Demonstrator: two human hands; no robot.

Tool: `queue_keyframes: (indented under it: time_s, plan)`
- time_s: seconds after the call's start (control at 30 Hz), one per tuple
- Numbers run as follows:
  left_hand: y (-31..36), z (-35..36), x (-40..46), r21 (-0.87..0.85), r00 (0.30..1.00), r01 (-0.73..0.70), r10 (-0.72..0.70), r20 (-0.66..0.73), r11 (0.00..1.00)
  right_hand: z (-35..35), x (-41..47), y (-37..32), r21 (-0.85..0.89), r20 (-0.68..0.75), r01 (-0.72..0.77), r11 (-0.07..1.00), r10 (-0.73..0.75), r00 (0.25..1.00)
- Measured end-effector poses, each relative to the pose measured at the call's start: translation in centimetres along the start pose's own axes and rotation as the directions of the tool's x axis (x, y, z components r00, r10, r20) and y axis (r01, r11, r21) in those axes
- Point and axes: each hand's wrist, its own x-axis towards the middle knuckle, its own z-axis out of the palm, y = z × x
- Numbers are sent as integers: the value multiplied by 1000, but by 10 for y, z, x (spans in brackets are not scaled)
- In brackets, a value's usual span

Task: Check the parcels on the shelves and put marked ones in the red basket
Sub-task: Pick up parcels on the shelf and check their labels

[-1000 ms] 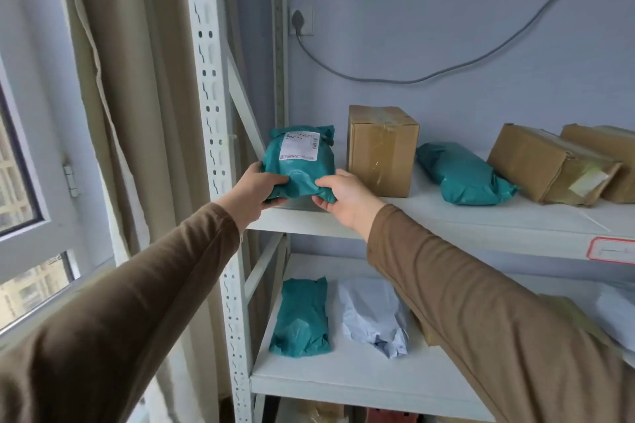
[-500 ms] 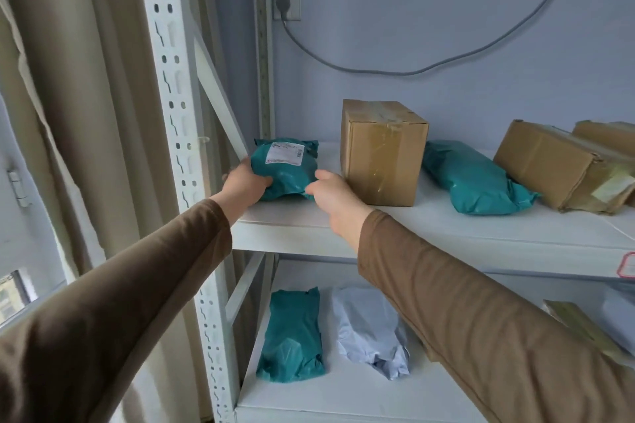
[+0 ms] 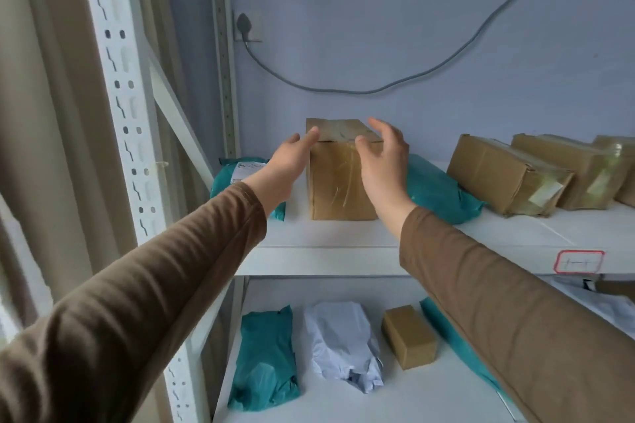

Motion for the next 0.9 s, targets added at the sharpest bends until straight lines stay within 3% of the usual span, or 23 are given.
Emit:
queue_keyframes:
  time_s: [0.07, 0.13, 0.23, 0.43, 0.53, 0.7, 0.9]
  plan:
    - [1, 8, 3, -103, 996, 88, -86, 25, 991, -4, 11, 4, 92, 28, -211, 973, 209, 977]
    - [1, 14, 3, -185, 992, 128, -122, 44, 974, -5, 21, 8, 162, 137, -447, 880, 429, 893]
    - [1, 19, -3, -249, 988, 149, -135, 70, 957, -5, 28, 18, 151, 283, -604, 783, 551, 785]
    - [3, 22, -41, -289, 997, 51, -31, 73, 956, -29, 0, 7, 271, 271, -558, 785, 494, 826]
    - [0, 28, -84, -326, 996, -63, 81, 42, 943, -55, -26, -4, 374, 271, -521, 767, 447, 852]
    - [-6, 41, -176, -316, 947, -306, 320, -7, 898, -113, -88, -27, 533, 356, -544, 648, 412, 839]
    - [-16, 59, -277, -202, 864, -500, 501, -50, 842, -186, -162, -33, 672, 460, -588, 450, 369, 808]
